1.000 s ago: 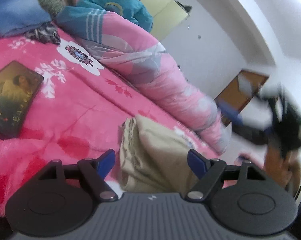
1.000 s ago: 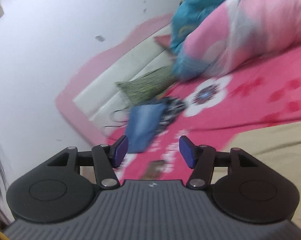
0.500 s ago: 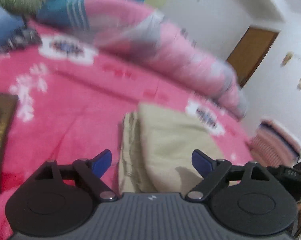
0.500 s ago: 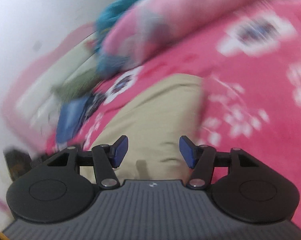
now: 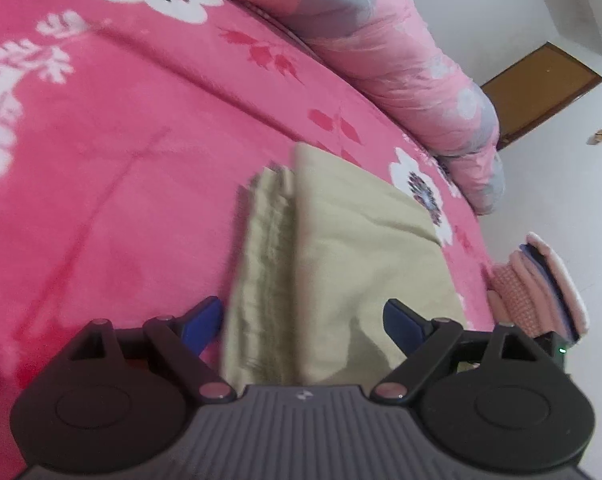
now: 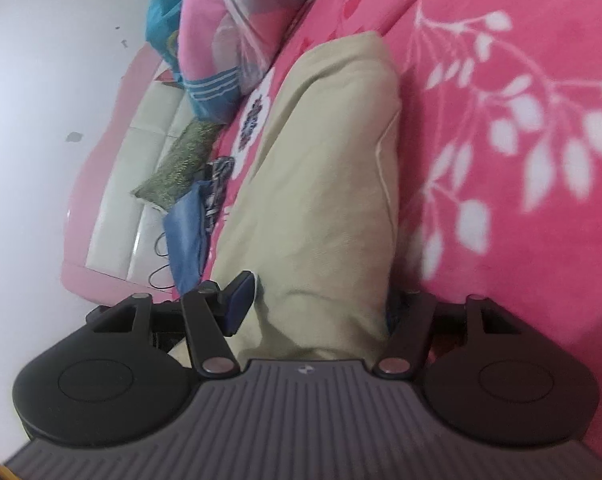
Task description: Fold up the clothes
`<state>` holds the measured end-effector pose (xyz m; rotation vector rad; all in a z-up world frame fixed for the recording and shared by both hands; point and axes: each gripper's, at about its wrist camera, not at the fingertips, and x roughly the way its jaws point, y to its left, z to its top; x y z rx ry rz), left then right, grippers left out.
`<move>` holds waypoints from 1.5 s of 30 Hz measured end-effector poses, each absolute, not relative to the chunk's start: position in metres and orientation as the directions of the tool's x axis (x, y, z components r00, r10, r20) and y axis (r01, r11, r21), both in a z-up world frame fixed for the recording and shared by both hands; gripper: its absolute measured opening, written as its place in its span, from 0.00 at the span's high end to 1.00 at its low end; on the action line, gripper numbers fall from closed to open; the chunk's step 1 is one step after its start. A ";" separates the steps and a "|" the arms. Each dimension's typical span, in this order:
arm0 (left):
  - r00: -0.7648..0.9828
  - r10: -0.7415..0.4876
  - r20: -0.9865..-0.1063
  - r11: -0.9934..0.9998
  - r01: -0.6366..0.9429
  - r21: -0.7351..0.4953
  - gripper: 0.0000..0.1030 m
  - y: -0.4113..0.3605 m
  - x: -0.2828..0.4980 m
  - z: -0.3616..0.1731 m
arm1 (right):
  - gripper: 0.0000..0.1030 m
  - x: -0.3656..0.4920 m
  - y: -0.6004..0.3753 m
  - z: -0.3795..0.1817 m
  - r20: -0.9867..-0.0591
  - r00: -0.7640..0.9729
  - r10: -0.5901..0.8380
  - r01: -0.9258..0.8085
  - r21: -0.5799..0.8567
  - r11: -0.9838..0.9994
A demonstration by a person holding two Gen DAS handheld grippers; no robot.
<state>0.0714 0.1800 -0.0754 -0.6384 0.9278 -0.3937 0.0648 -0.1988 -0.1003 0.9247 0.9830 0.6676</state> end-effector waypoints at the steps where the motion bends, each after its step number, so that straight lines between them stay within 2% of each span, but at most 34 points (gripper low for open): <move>1: 0.539 -0.578 -0.613 0.750 0.053 -0.660 0.20 0.173 0.071 -0.074 | 0.66 0.065 -0.199 -0.101 -0.392 0.425 0.816 -0.060 0.887 0.457; 3: 0.524 -0.589 -0.615 0.752 0.076 -0.655 0.20 0.160 0.068 -0.070 | 0.80 0.063 -0.204 -0.101 -0.358 0.439 0.824 -0.057 0.904 0.423; 4: 0.521 -0.591 -0.617 0.756 0.089 -0.648 0.20 0.153 0.065 -0.067 | 0.83 0.060 -0.209 -0.100 -0.341 0.441 0.830 -0.060 0.912 0.406; 11: 0.395 -0.762 -0.513 0.625 0.242 -0.742 0.19 0.075 0.035 -0.072 | 0.83 0.030 -0.289 -0.068 -0.356 0.482 0.801 -0.111 0.882 0.459; 14: 0.356 -0.778 -0.518 0.620 0.296 -0.727 0.17 0.035 0.031 -0.086 | 0.71 0.015 -0.335 -0.073 -0.403 0.534 0.743 -0.025 0.871 0.490; 15: 0.363 -0.771 -0.523 0.628 0.301 -0.717 0.17 0.029 0.031 -0.089 | 0.61 0.010 -0.346 -0.080 -0.443 0.539 0.716 0.033 0.861 0.508; 16: 0.374 -0.771 -0.515 0.626 0.298 -0.721 0.17 0.029 0.031 -0.089 | 0.63 0.004 -0.354 -0.083 -0.475 0.550 0.688 0.076 0.848 0.524; 19: 0.396 -0.785 -0.476 0.594 0.262 -0.761 0.17 0.047 0.029 -0.089 | 0.56 -0.021 -0.369 -0.062 -0.451 0.643 0.619 0.037 0.826 0.563; 22: 0.469 -0.740 -0.482 0.628 0.226 -0.745 0.17 0.074 0.023 -0.082 | 0.55 -0.049 -0.365 -0.020 -0.416 0.738 0.531 -0.083 0.726 0.683; 25: 0.539 -0.713 -0.449 0.613 0.167 -0.772 0.17 0.099 0.021 -0.080 | 0.51 -0.074 -0.321 0.017 -0.384 0.725 0.572 -0.318 0.549 0.773; 28: 0.579 -0.696 -0.424 0.590 0.125 -0.798 0.17 0.109 0.022 -0.079 | 0.44 -0.098 -0.251 0.028 -0.460 0.646 0.610 -0.563 0.252 0.787; 29: 0.586 -0.692 -0.421 0.587 0.119 -0.801 0.17 0.109 0.024 -0.078 | 0.42 -0.102 -0.230 0.027 -0.483 0.613 0.625 -0.617 0.201 0.760; 32: 0.588 -0.690 -0.422 0.590 0.118 -0.799 0.17 0.102 0.023 -0.074 | 0.40 -0.113 -0.182 0.016 -0.548 0.540 0.639 -0.717 0.099 0.690; 36: 0.582 -0.694 -0.423 0.602 0.147 -0.785 0.18 0.094 0.026 -0.068 | 0.37 -0.125 -0.145 0.008 -0.552 0.620 0.558 -0.726 -0.134 0.674; 38: 0.581 -0.693 -0.426 0.616 0.170 -0.769 0.19 0.090 0.025 -0.063 | 0.39 -0.127 -0.140 0.000 -0.550 0.671 0.498 -0.692 -0.221 0.687; 39: 0.580 -0.690 -0.432 0.626 0.179 -0.759 0.20 0.087 0.027 -0.061 | 0.49 -0.126 -0.139 -0.004 -0.550 0.687 0.474 -0.676 -0.246 0.695; 40: 0.579 -0.687 -0.440 0.636 0.185 -0.749 0.21 0.085 0.030 -0.059 | 0.69 -0.124 -0.140 -0.005 -0.552 0.693 0.465 -0.665 -0.239 0.707; 41: 0.578 -0.681 -0.449 0.647 0.188 -0.739 0.22 0.083 0.031 -0.057 | 0.77 -0.122 -0.140 -0.004 -0.545 0.699 0.464 -0.653 -0.222 0.724; 45: 0.595 -0.640 -0.486 0.709 0.211 -0.673 0.22 0.072 0.054 -0.042 | 0.84 -0.120 -0.159 0.009 -0.469 0.728 0.501 -0.602 -0.086 0.794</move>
